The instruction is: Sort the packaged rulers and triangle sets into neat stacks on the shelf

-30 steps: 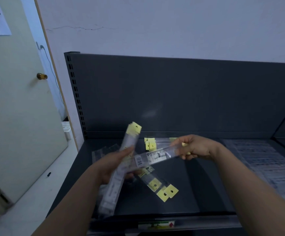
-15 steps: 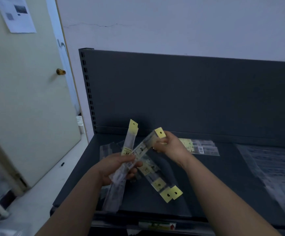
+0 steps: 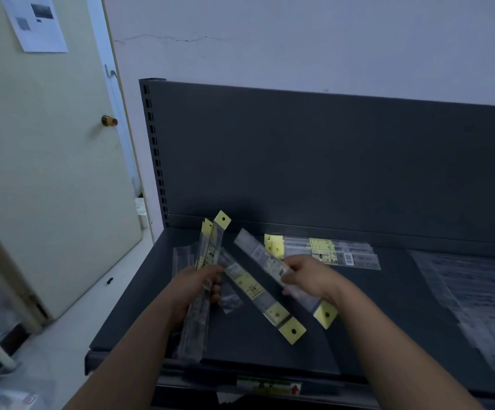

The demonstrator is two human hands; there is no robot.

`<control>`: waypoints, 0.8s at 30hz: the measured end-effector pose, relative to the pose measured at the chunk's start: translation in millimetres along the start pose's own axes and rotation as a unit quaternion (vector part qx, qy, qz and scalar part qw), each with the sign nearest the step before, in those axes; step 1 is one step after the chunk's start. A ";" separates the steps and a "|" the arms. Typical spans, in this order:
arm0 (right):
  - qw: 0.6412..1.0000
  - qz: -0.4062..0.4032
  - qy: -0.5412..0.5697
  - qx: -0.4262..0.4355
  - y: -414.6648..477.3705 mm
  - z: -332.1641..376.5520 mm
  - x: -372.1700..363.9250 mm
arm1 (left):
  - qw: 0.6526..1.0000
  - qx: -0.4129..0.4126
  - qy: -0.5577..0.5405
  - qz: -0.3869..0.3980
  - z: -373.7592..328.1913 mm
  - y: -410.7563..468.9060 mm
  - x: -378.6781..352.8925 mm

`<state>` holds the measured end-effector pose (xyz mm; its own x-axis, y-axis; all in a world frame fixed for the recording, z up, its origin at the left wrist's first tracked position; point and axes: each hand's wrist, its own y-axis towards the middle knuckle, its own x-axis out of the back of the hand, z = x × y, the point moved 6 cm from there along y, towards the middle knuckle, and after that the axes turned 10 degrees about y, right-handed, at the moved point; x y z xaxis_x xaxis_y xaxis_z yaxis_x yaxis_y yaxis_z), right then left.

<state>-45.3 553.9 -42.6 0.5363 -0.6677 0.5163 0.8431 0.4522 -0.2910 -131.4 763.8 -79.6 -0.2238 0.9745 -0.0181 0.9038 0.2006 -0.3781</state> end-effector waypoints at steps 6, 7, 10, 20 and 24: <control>0.993 0.091 -0.077 0.021 -9.8 7.4 29.3 | 0.998 -0.046 -0.011 0.039 -18.7 -3.6 -16.6; 0.992 0.097 -0.082 0.023 -10.4 10.0 30.4 | 0.997 -0.057 0.015 0.043 -23.7 -5.8 -22.0; 0.998 0.006 -0.041 0.046 -7.5 12.2 42.1 | 0.996 -0.062 0.013 0.059 -32.6 -9.5 -35.2; 0.880 -0.182 0.439 0.007 -15.0 -12.1 36.1 | 0.990 -0.035 -0.124 0.057 -25.3 -17.5 -48.3; 0.880 -0.163 0.445 0.029 -4.9 -5.5 46.2 | 0.987 0.010 -0.120 0.109 -22.2 -23.5 -55.5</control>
<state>-24.5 517.6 -21.8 0.1064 -0.9546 -0.2782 0.9681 0.1633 -0.1901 -132.0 707.2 -49.2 -0.1073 0.9417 -0.3188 0.9329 -0.0156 -0.3598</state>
